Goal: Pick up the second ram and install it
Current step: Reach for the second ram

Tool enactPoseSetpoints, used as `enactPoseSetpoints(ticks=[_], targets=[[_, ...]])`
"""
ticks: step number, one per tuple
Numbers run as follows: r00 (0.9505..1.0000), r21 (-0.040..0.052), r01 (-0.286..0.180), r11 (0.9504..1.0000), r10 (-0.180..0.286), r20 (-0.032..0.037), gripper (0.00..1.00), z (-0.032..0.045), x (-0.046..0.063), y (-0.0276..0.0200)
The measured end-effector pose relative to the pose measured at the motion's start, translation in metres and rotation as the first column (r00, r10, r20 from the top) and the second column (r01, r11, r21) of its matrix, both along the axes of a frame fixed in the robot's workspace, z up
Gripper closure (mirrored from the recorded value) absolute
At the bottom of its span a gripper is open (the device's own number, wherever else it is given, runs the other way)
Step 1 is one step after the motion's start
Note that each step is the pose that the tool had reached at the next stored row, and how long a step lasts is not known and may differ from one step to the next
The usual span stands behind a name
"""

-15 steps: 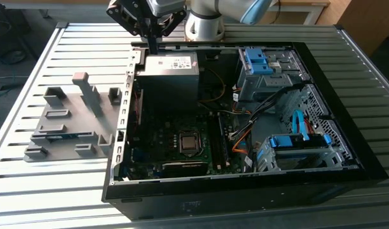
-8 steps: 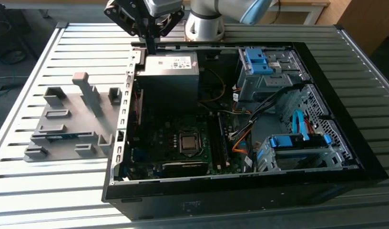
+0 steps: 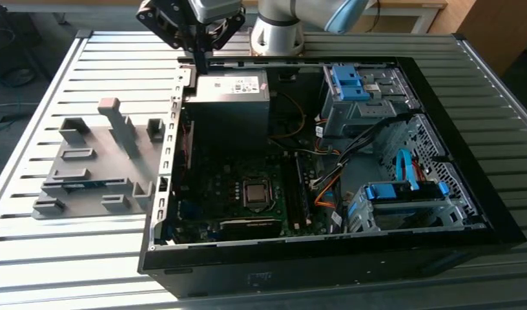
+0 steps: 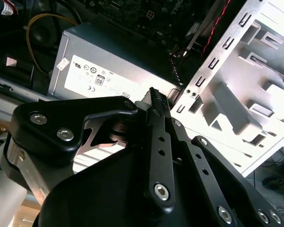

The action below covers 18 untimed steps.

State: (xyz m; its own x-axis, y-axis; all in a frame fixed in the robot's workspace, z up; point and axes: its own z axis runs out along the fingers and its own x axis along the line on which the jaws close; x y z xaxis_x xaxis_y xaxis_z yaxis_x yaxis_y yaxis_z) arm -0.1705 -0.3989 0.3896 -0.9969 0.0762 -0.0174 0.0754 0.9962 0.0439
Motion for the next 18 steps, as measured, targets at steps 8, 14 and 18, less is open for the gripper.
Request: enactPoseSetpoints(ticks=[8, 14, 18], targets=[[1.0000, -0.0001, 0.000, 1.0000, 0.000, -0.0005, 0.89, -0.0002, -0.0029, 0.0000], [1.0000, 0.0000, 0.000, 1.0000, 0.000, -0.0012, 0.89, -0.0005, -0.0052, 0.0000], [1.0000, 0.0000, 0.000, 1.0000, 0.000, -0.0015, 0.89, -0.0006, -0.0068, 0.0000]])
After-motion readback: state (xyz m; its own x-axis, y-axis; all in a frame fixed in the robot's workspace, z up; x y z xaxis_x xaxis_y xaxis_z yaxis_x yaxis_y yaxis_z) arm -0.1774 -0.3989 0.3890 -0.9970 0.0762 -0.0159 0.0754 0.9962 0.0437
